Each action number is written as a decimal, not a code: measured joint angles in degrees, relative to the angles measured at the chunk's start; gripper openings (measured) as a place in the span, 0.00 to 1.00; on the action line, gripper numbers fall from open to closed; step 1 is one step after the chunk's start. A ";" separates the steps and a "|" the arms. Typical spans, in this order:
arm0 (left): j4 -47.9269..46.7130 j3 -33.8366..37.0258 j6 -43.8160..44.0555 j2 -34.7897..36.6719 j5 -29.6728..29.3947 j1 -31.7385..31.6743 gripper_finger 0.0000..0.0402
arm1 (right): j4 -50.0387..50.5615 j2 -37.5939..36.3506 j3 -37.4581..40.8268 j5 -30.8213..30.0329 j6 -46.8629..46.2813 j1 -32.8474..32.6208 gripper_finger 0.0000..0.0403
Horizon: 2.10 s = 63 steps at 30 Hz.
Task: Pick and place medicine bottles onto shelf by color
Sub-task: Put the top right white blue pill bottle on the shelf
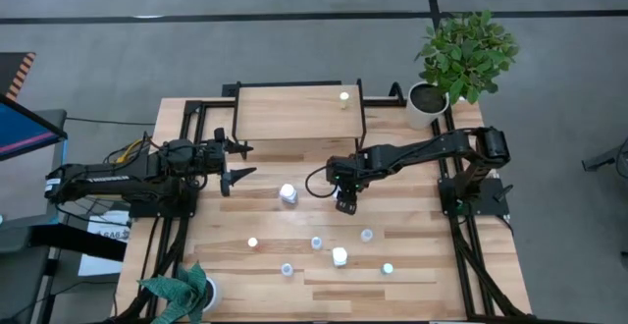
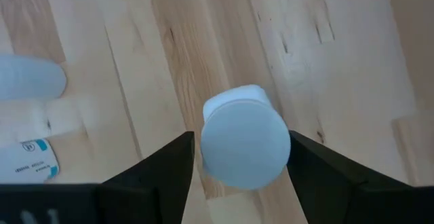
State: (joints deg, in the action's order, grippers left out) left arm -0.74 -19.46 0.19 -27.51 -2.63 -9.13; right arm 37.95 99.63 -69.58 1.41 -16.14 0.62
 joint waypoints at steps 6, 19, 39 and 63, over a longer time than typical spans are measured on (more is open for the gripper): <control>-0.01 0.00 0.00 0.00 0.02 0.00 0.70 | -0.28 0.00 0.00 -0.20 4.02 0.10 0.56; -0.02 0.00 0.01 0.01 0.04 0.00 0.70 | -1.87 0.00 0.00 -0.18 4.17 0.66 0.43; 0.10 0.00 0.02 0.01 0.11 0.00 0.70 | 8.55 0.00 -28.17 -0.42 12.74 6.58 0.45; 0.38 0.00 -1.10 0.00 0.03 -0.02 0.70 | 1.69 3.97 -34.69 1.85 23.94 28.08 0.45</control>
State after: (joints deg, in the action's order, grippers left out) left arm -0.36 -19.46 -0.91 -27.50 -2.60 -9.14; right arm 39.65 103.61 -104.27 3.26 7.80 28.70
